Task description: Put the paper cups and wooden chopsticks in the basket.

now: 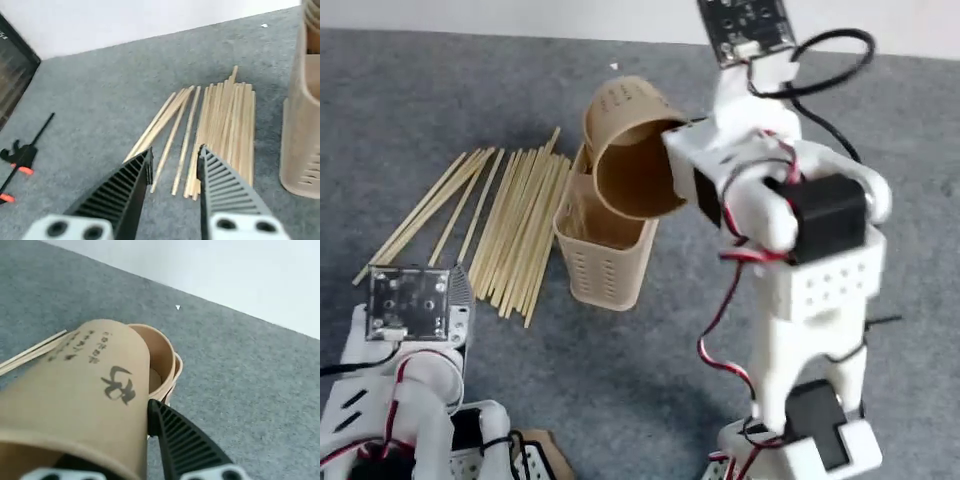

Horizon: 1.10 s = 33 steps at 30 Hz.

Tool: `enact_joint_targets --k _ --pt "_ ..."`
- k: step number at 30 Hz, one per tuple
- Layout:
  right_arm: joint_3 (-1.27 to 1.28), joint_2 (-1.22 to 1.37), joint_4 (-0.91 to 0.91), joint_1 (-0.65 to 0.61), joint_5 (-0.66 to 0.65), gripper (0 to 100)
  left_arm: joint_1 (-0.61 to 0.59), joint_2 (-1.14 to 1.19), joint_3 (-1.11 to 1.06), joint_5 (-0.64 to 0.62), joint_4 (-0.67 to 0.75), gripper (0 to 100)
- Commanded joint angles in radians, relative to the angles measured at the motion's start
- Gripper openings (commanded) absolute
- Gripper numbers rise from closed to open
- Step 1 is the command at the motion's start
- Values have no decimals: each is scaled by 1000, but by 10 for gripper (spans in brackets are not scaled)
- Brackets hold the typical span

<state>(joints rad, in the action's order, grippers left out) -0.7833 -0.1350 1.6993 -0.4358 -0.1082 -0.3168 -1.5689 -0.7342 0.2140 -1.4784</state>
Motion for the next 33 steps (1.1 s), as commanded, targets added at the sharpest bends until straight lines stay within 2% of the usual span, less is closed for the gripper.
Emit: enact_joint_targets --k 1,7,13,21,28,33 --pt "-4 73 -18 -10 9 5 -33 -8 -7 11 23 175" --pt "-10 157 -25 15 9 5 -33 -8 -8 11 23 175" --pt "-36 170 -127 28 5 12 -33 -12 -8 11 21 175" --pt "-30 171 -300 18 3 207 -35 -13 -8 11 21 175" --pt "-35 170 -275 12 3 170 -33 -12 -8 11 21 175" --pt "-1 193 -404 -4 3 170 -36 -12 -8 11 21 175"
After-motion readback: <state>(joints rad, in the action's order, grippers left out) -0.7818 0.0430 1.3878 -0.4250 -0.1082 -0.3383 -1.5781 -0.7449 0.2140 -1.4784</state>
